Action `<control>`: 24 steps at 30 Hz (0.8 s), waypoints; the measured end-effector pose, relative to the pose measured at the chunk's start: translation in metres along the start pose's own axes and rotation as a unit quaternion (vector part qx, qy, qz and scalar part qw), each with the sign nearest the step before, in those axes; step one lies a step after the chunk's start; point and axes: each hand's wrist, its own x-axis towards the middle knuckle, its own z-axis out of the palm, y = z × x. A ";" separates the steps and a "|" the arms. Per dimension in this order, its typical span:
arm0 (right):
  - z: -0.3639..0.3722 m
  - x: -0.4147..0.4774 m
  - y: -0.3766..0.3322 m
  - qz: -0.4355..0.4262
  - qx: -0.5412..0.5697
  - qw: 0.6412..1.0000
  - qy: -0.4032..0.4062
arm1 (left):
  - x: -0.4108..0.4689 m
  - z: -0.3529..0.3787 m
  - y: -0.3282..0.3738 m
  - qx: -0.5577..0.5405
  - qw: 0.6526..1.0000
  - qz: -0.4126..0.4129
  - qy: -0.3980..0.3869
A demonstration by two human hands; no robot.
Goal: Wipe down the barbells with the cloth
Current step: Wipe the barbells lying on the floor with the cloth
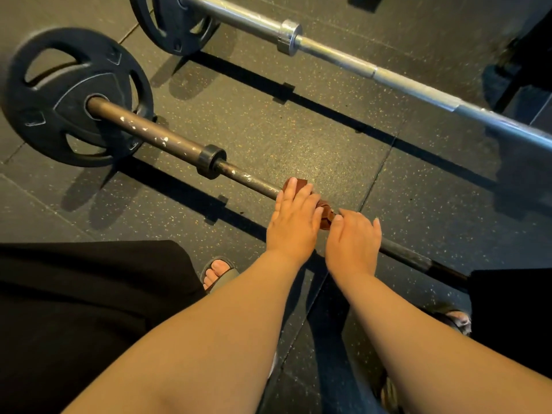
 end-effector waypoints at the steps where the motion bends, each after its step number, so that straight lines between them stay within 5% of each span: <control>1: 0.001 0.000 0.000 0.002 0.003 1.000 0.002 | 0.002 -0.003 -0.005 0.000 1.000 -0.012 0.015; 6: 0.003 0.001 0.001 -0.002 0.006 1.000 0.013 | 0.011 -0.011 -0.004 -0.021 0.992 -0.112 0.046; 11: 0.003 -0.002 0.009 -0.045 -0.023 0.999 0.014 | -0.004 0.004 0.011 -0.002 0.999 -0.031 -0.029; 20: 0.003 0.000 0.007 -0.028 -0.005 1.000 0.012 | 0.010 -0.006 -0.009 -0.052 0.991 -0.114 0.054; 24: 0.001 -0.001 0.009 -0.035 -0.009 0.999 0.001 | -0.004 0.009 0.015 0.024 0.999 -0.024 0.007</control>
